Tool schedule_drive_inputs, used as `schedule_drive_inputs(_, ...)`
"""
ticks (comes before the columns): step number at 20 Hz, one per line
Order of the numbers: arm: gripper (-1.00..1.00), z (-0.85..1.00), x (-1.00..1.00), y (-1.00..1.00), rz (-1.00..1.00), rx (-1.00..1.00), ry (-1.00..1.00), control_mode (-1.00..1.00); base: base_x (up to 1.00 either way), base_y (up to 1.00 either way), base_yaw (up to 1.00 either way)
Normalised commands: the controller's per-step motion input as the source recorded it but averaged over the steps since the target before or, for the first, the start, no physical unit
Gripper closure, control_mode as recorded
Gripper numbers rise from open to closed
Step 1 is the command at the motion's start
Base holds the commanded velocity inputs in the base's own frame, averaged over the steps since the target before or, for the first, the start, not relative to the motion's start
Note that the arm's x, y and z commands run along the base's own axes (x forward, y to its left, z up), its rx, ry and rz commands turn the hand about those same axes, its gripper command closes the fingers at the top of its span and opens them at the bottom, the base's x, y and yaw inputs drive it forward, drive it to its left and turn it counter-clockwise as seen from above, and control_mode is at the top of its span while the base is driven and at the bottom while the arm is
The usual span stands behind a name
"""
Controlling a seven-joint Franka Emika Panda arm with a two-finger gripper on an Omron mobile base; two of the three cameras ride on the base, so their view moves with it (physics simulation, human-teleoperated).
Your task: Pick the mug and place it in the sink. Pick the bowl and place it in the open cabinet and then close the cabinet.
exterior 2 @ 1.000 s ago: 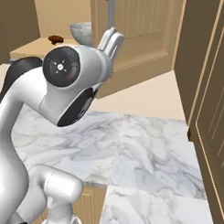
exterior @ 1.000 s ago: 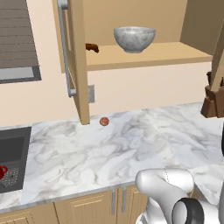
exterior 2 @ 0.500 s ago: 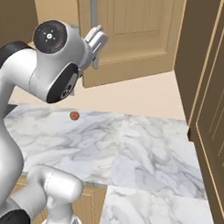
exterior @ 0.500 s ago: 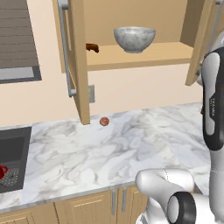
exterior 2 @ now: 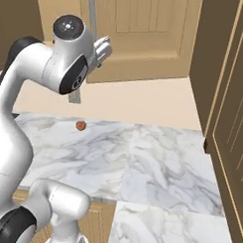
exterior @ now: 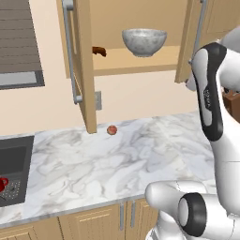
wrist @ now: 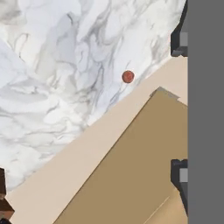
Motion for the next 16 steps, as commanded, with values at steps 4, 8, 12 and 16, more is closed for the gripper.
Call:
schedule_drive_inputs(4,-1.0,-0.54,1.0,-0.16,0.08,0.14,0.01,-1.0,0.0,0.0,0.0)
schedule_drive_inputs(8,-1.0,-0.46,1.0,0.0,0.16,0.1,-0.08,-1.0,0.0,0.0,0.0)
schedule_drive_inputs(12,-1.0,-0.22,1.0,0.14,0.18,0.06,-0.15,-1.0,0.0,0.0,0.0)
schedule_drive_inputs(16,-1.0,-0.23,1.0,0.16,0.15,0.02,-0.15,-1.0,0.0,0.0,0.0)
